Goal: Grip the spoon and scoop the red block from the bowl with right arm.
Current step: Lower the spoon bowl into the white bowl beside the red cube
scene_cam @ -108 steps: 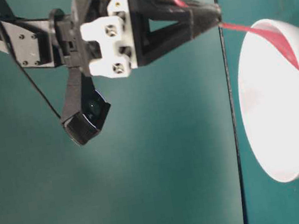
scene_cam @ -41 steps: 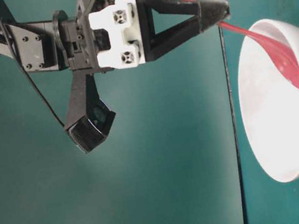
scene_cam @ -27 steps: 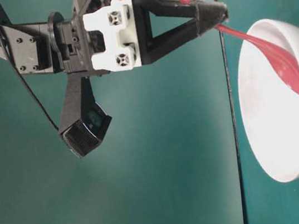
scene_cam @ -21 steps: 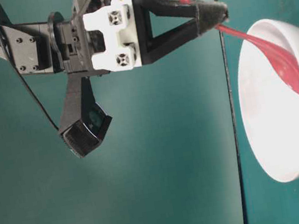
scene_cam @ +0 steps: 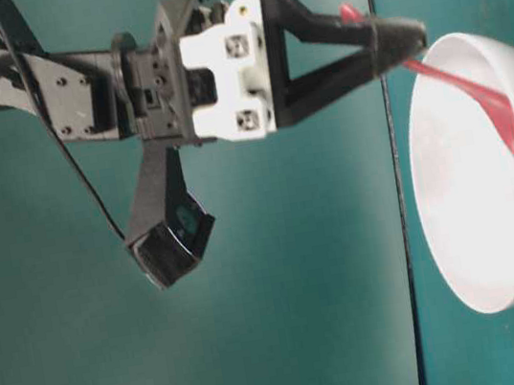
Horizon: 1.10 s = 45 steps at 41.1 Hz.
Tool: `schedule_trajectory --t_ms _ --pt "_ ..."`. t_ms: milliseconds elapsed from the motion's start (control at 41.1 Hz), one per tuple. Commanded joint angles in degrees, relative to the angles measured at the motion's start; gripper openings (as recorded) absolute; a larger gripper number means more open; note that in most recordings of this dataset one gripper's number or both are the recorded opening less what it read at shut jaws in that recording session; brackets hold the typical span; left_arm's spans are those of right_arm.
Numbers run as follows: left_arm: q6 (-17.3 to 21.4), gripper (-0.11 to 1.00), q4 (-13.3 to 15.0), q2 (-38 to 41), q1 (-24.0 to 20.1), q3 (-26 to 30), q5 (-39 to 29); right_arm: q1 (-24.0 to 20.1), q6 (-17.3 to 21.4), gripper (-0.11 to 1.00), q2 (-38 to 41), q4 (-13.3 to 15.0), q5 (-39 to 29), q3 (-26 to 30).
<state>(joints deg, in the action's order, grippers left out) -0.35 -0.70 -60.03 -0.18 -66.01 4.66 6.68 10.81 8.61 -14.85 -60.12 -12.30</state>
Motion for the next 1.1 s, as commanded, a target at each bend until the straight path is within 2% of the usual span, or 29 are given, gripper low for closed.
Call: schedule_trajectory --t_ms 0,414,755,1071 --pt "0.09 0.0 -0.09 0.18 0.09 1.76 0.18 0.0 0.09 0.23 -0.35 -0.09 1.23 2.02" --pt "0.0 0.0 -0.09 0.18 0.09 1.76 0.18 0.62 0.18 0.23 0.7 1.58 3.16 2.37" --pt "-0.53 0.0 -0.09 0.09 0.09 1.76 0.09 1.05 0.26 0.23 -0.88 1.49 -0.35 1.23" --pt "-0.53 0.0 -0.09 0.18 0.09 1.76 0.18 1.41 0.35 0.22 -1.67 1.49 -0.35 0.26"
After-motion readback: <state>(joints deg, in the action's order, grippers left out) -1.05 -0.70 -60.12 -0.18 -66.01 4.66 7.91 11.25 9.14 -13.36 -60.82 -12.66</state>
